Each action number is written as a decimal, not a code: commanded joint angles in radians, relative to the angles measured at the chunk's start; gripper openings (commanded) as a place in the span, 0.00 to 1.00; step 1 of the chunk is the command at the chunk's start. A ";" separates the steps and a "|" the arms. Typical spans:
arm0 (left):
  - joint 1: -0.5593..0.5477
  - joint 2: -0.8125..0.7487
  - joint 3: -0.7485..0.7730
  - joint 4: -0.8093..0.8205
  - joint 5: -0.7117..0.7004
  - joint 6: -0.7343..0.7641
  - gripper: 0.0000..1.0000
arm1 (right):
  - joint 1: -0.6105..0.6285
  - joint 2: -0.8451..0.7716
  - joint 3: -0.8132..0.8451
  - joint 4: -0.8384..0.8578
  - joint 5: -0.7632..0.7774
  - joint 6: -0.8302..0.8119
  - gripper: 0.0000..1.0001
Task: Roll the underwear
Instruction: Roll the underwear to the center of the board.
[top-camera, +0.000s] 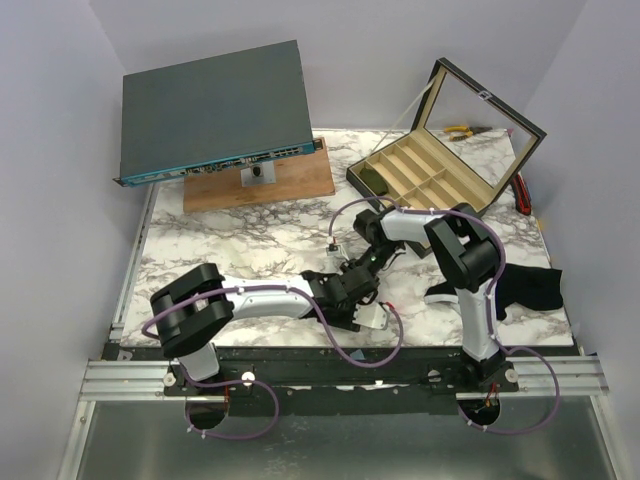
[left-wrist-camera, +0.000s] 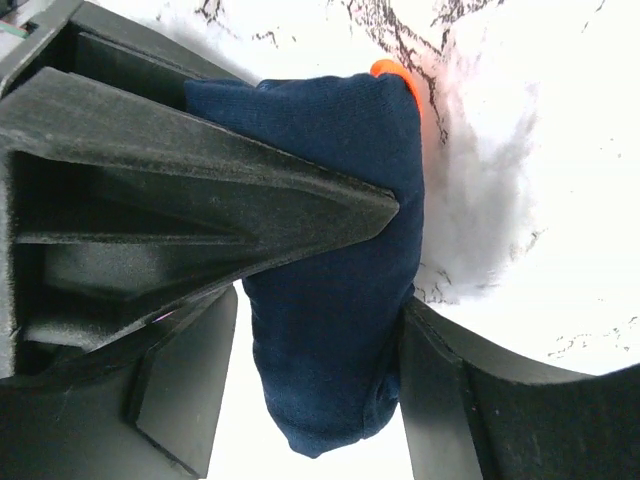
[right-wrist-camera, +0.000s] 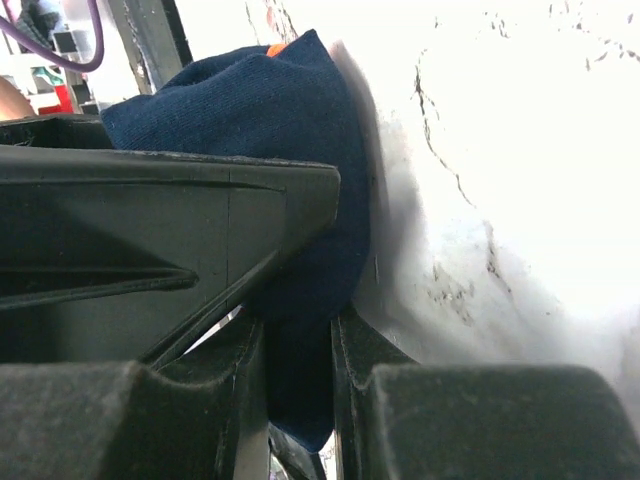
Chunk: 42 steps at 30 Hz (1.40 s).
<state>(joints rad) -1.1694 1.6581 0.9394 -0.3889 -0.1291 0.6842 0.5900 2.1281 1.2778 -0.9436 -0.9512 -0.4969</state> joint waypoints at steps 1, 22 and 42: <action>-0.011 0.094 0.002 0.031 0.186 -0.013 0.65 | 0.014 0.054 -0.061 0.140 0.361 -0.102 0.01; -0.012 0.237 0.045 0.080 0.255 -0.074 0.59 | -0.012 0.006 -0.095 0.128 0.367 -0.117 0.01; 0.018 0.127 0.000 0.103 0.290 -0.065 0.00 | -0.135 -0.137 -0.118 0.108 0.308 -0.091 0.50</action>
<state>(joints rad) -1.1576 1.7424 0.9977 -0.2695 0.0246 0.6209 0.4934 1.9953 1.1767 -0.9806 -0.8146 -0.5289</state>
